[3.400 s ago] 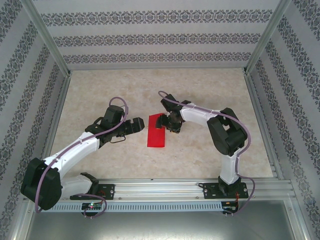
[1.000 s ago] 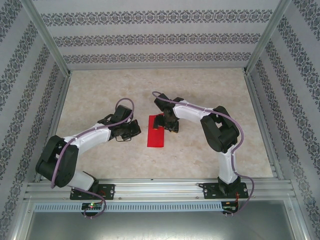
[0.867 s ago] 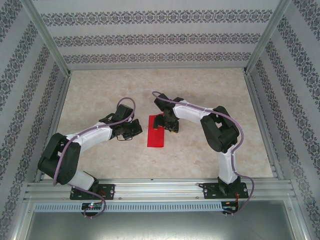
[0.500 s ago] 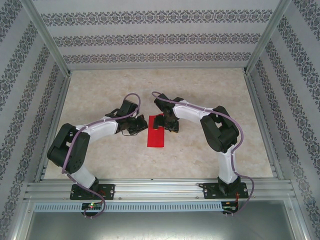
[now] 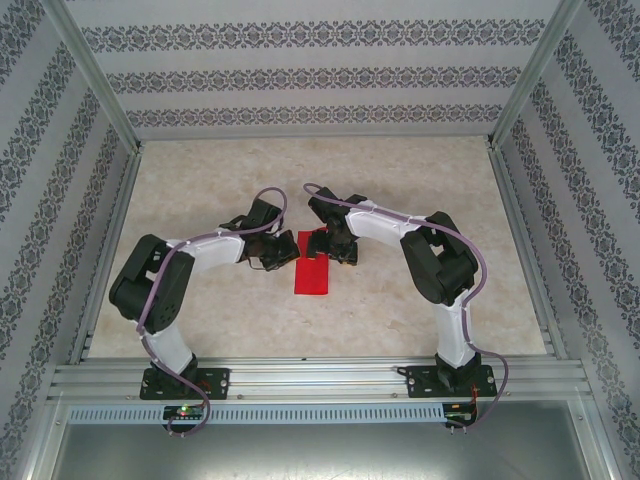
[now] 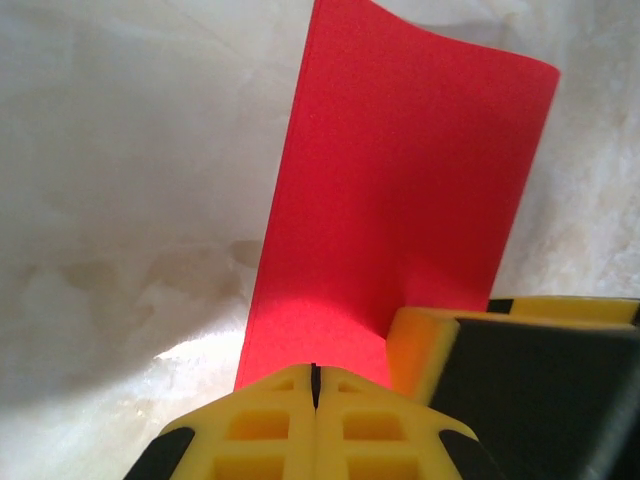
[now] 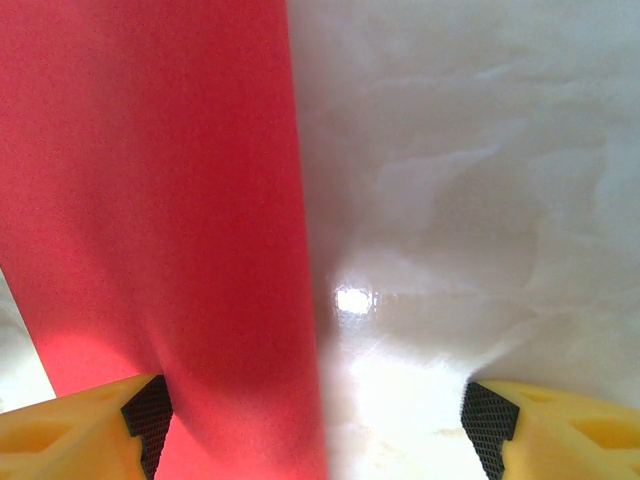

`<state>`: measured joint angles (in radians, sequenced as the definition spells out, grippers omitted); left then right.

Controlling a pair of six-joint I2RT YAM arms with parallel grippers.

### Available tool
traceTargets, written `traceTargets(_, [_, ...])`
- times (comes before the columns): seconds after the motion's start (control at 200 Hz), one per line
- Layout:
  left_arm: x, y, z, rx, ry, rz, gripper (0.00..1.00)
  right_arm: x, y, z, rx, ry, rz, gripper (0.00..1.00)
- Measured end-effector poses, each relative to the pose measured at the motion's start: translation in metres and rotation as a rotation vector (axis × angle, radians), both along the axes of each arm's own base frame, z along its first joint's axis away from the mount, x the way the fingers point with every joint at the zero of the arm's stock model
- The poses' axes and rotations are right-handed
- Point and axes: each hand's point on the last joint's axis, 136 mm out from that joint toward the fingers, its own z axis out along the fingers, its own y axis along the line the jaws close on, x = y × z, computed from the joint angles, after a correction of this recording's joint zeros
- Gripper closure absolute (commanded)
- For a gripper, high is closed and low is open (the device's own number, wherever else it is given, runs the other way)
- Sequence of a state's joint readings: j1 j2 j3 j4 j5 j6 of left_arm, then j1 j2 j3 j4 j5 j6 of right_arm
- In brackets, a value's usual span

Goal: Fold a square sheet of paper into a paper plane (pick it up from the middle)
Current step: Hold the square sheet of paper at the center of the table.

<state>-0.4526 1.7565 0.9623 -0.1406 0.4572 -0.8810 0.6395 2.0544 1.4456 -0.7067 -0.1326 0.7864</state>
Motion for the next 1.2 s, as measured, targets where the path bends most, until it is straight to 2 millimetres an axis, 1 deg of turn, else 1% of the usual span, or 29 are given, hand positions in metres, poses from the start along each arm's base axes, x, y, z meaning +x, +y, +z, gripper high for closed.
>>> traceTargets(0.2, [0.005, -0.01, -0.007, 0.017, 0.025, -0.014, 1.0, 0.0, 0.0, 0.0, -0.001, 0.0, 0.0, 0.19])
traceTargets(0.405, [0.004, -0.009, -0.009, 0.07, 0.058, -0.009, 1.0, 0.0, -0.001, -0.001, -0.006, 0.0, -0.002, 0.18])
traceTargets(0.969, [0.002, -0.006, -0.02, 0.102, 0.069, 0.004, 1.0, 0.0, 0.0, -0.001, -0.002, 0.0, -0.001, 0.18])
traceTargets(1.199, [-0.001, -0.006, -0.023, 0.107, 0.07, 0.001, 1.0, 0.001, 0.002, 0.003, 0.021, 0.0, -0.003, 0.17])
